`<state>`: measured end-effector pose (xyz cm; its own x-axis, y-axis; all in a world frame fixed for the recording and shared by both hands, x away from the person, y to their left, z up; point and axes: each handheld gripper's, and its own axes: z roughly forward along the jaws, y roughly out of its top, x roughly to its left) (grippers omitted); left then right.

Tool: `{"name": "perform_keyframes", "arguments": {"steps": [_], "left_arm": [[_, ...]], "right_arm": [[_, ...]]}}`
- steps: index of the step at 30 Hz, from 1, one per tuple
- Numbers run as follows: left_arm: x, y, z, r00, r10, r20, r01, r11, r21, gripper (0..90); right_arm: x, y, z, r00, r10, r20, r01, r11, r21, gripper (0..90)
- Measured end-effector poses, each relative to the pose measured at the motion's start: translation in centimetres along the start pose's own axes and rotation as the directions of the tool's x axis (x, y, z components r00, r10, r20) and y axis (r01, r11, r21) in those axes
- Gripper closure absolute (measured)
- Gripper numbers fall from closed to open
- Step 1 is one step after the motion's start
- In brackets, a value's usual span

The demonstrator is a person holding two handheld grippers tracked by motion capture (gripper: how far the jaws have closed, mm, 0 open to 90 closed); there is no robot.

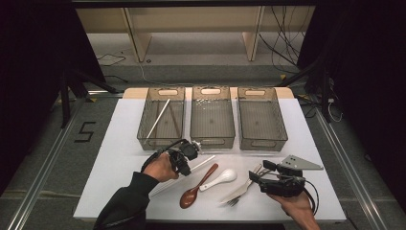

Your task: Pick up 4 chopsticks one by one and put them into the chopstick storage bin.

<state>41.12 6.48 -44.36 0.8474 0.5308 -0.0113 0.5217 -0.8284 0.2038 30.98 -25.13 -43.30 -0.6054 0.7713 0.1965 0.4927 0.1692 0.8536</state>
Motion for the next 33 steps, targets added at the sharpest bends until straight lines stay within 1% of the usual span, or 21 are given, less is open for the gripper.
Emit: {"name": "perform_keyframes", "arguments": {"steps": [1, 2, 4, 5, 6, 8, 9, 11, 12, 14, 16, 17, 19, 21, 26, 28, 29, 30, 33], "left_arm": [[0.1, -0.1, -0.2, 1.0, -0.006, 0.005, 0.006, 0.9999, -0.01, 84.7], [0.2, -0.2, -0.4, 0.9999, -0.002, 0.01, 0.002, 1.0, -0.009, 84.7], [0.5, -0.4, -0.8, 0.9999, -0.015, 0.006, 0.015, 0.9995, -0.026, 84.7], [0.6, -0.5, -1.0, 0.9999, -0.009, 0.005, 0.009, 0.9997, -0.024, 84.7], [0.6, -0.6, -1.3, 0.9998, -0.021, 0.005, 0.021, 0.999, -0.039, 84.7], [0.8, -0.8, -1.9, 0.9997, -0.019, 0.013, 0.019, 0.9988, -0.045, 84.6], [0.8, -0.9, -2.2, 0.9995, -0.026, 0.015, 0.027, 0.998, -0.057, 84.6], [1.0, -1.1, -2.7, 0.9994, -0.026, 0.024, 0.027, 0.9971, -0.072, 84.6], [1.1, -1.2, -3.0, 0.9991, -0.033, 0.028, 0.035, 0.9959, -0.084, 84.6], [1.2, -1.4, -3.5, 0.9992, -0.027, 0.03, 0.03, 0.9953, -0.092, 84.6], [1.1, -1.5, -4.1, 0.9989, -0.023, 0.04, 0.028, 0.9934, -0.111, 84.6], [1.0, -1.5, -4.4, 0.9989, -0.026, 0.04, 0.031, 0.9913, -0.128, 84.6], [1.0, -1.5, -5.1, 0.9992, -0.016, 0.037, 0.021, 0.9899, -0.14, 84.6], [1.2, -1.5, -5.7, 0.9993, -0.013, 0.035, 0.019, 0.9873, -0.158, 84.5], [2.3, -1.4, -7.4, 0.999, -0.04, 0.02, 0.044, 0.9778, -0.205, 84.5], [2.9, -1.4, -8.0, 0.9983, -0.057, 0.015, 0.059, 0.9714, -0.23, 84.5], [3.3, -1.4, -8.3, 0.9981, -0.059, 0.015, 0.061, 0.9694, -0.238, 84.5], [3.6, -1.4, -8.6, 0.9973, -0.07, 0.019, 0.073, 0.9651, -0.252, 84.5], [4.5, -1.4, -9.3, 0.9963, -0.086, 0.006, 0.085, 0.96, -0.267, 84.5]], "right_arm": [[0.0, 0.0, 0.0, 1.0, 0.001, 0.0, -0.001, 1.0, 0.001, 28.7], [0.0, 0.0, 0.0, 1.0, 0.001, 0.0, -0.001, 1.0, 0.002, 28.7], [0.0, 0.0, 0.0, 1.0, 0.002, 0.0, -0.002, 1.0, 0.001, 28.6], [0.0, 0.0, 0.0, 1.0, 0.001, -0.001, -0.001, 1.0, 0.002, 28.6], [0.0, 0.0, 0.0, 1.0, 0.001, -0.001, -0.001, 1.0, 0.002, 28.6], [0.0, 0.0, 0.0, 1.0, 0.001, -0.001, -0.001, 1.0, 0.002, 28.6], [0.0, 0.0, 0.0, 1.0, 0.001, -0.001, -0.001, 1.0, 0.002, 28.7], [0.0, 0.0, 0.0, 1.0, 0.001, -0.001, -0.001, 1.0, 0.002, 28.6], [0.0, 0.0, 0.0, 1.0, 0.001, -0.002, -0.001, 1.0, 0.001, 28.6], [0.0, 0.0, 0.1, 1.0, 0.001, -0.002, -0.001, 1.0, 0.003, 28.6], [0.0, 0.0, 0.1, 1.0, 0.001, -0.002, -0.001, 1.0, 0.003, 28.6], [0.0, 0.0, 0.1, 1.0, -0.001, -0.002, 0.001, 1.0, 0.001, 28.6], [0.1, 0.0, 0.0, 1.0, 0.001, -0.001, -0.001, 1.0, 0.002, 28.7], [0.0, 0.0, 0.1, 1.0, 0.002, -0.001, -0.002, 1.0, 0.002, 28.7], [0.0, 0.0, 0.0, 1.0, -0.001, -0.002, 0.001, 1.0, -0.002, 28.6], [0.0, 0.0, 0.0, 1.0, 0.001, -0.001, -0.001, 1.0, -0.003, 28.6], [0.0, 0.0, -0.1, 1.0, 0.0, -0.001, 0.0, 1.0, -0.004, 28.6], [0.0, 0.0, -0.1, 1.0, 0.002, -0.001, -0.002, 1.0, -0.004, 28.6], [0.0, 0.0, -0.1, 1.0, 0.002, -0.002, -0.002, 1.0, -0.004, 28.6]]}}
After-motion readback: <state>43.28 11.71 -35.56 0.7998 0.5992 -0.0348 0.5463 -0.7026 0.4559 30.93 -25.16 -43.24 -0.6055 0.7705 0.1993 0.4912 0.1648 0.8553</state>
